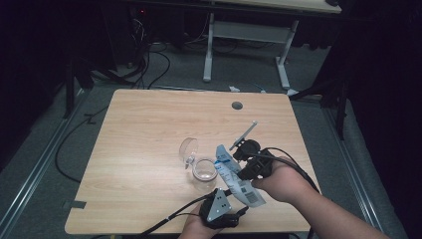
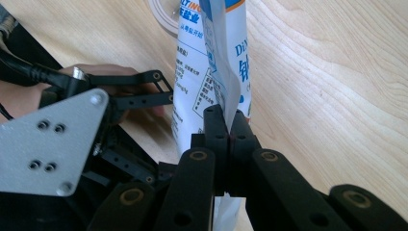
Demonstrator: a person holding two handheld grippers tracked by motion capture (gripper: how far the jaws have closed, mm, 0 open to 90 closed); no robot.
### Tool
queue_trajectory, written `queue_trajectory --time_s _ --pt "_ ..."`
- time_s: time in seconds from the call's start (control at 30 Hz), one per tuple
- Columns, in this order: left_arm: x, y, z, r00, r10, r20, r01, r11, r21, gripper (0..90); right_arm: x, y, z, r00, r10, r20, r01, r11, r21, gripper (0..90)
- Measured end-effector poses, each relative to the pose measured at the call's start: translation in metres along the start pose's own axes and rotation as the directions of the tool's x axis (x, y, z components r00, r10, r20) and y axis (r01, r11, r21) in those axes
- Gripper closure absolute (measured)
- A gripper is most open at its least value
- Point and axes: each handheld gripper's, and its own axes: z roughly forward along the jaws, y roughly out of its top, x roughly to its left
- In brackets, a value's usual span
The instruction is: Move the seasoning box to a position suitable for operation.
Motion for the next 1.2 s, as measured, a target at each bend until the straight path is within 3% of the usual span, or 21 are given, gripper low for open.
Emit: queue_trajectory --time_s 0.2,0.6,0.63,0.93,1.2 --pt "-0.002 0.002 -0.001 0.9999 0.002 -0.011 -0.002 1.0000 -0.002 43.1 0.004 0.002 0.001 0.9999 0.012 -0.007 -0.012 0.9999 0.000 90.0" --pt "-0.008 0.003 -0.012 0.9959 0.032 -0.085 -0.032 0.9995 0.000 58.5 0.006 0.006 0.001 1.0000 -0.008 0.002 0.008 1.0000 -0.005 89.9" --pt "-0.008 0.002 -0.013 0.9953 0.035 -0.091 -0.036 0.9994 -0.003 58.6 0.005 0.006 0.002 0.9996 -0.027 0.004 0.027 0.9995 -0.013 89.9" --pt "-0.008 -0.003 -0.016 0.9924 0.028 -0.120 -0.030 0.9995 -0.013 59.7 0.010 0.014 0.008 0.9984 -0.055 0.011 0.055 0.9984 -0.015 90.0" --pt "-0.007 -0.003 -0.018 0.9925 0.014 -0.122 -0.015 0.9999 -0.008 60.3 0.012 0.016 0.012 0.9971 -0.069 0.032 0.070 0.9969 -0.035 89.8"
